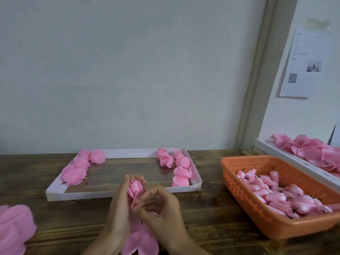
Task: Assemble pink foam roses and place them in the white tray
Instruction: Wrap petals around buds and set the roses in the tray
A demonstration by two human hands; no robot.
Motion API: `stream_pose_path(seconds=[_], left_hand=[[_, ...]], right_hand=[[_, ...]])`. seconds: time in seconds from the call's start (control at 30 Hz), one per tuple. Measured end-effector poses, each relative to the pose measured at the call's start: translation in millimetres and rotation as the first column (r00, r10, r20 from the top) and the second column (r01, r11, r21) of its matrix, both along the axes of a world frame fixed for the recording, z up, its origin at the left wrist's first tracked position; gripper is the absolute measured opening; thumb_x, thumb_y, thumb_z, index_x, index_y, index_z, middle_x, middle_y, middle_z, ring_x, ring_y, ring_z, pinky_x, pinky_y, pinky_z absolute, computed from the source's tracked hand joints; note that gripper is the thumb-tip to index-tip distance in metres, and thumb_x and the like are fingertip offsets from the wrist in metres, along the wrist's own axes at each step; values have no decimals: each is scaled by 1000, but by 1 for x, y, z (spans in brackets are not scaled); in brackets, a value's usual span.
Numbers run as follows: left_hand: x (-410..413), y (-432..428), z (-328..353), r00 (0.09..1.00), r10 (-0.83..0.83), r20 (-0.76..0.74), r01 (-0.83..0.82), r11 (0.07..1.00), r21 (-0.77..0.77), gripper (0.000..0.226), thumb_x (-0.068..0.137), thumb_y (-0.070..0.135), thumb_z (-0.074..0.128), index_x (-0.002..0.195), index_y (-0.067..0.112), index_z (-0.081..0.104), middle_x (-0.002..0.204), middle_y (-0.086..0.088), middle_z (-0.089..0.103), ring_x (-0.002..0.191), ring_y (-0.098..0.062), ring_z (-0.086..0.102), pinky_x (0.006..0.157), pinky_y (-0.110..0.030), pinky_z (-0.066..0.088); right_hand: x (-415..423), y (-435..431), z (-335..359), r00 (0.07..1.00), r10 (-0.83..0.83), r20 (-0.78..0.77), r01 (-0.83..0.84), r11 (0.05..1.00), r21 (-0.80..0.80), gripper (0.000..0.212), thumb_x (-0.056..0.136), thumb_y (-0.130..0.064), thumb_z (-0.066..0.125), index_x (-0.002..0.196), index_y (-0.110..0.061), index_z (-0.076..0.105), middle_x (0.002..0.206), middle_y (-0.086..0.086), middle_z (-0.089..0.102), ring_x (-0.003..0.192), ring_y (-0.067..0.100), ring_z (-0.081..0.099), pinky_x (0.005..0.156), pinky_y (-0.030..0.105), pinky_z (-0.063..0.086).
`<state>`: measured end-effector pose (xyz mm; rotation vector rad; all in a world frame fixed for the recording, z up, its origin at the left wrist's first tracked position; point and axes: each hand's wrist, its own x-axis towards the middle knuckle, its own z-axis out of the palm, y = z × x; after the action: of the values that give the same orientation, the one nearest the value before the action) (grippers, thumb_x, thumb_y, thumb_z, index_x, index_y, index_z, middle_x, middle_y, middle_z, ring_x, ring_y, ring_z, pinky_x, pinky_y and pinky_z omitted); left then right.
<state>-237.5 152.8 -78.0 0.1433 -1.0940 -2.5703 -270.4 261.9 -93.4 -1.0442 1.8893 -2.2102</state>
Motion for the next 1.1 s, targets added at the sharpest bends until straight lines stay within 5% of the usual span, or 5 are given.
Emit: stream_pose_path(seconds=[0.37,0.67,0.87,1.1], left_hand=[[1,5,-9,999,-49,9,49,999,8,48,81,64,67,99,20,67,71,-3,47,57,-18,51,53,-25,45],[-1,1,-10,1000,-24,-13,24,998,-50,45,90,58,58,91,15,68,81,-9,57,64,-25,64,54,-32,56],[1,4,-3,999,-33,-27,31,998,-45,37,91,48,54,88,12,62,78,-12,58,64,-25,63,55,-36,54],[3,4,0,998,44,-40,-53,968,-244,41,82,35,75,93,0,55,88,-15,52,75,-30,53,63,-37,48]], right_hand=[[1,-1,-4,962,-186,-201,201,978,58,25,72,-10,87,90,-18,72,86,-5,76,73,15,76,71,32,64],[2,-1,-5,892,-267,-366,288,958,4,16,82,1,75,87,-14,77,92,-6,72,77,11,73,69,24,61],[1,-3,-6,868,-334,-367,358,934,-1,7,88,-7,76,90,-13,74,90,-6,74,76,12,74,68,33,63],[2,-2,-1,876,-310,-370,341,940,20,10,94,-11,74,96,-19,80,94,-8,69,83,10,71,71,22,56]])
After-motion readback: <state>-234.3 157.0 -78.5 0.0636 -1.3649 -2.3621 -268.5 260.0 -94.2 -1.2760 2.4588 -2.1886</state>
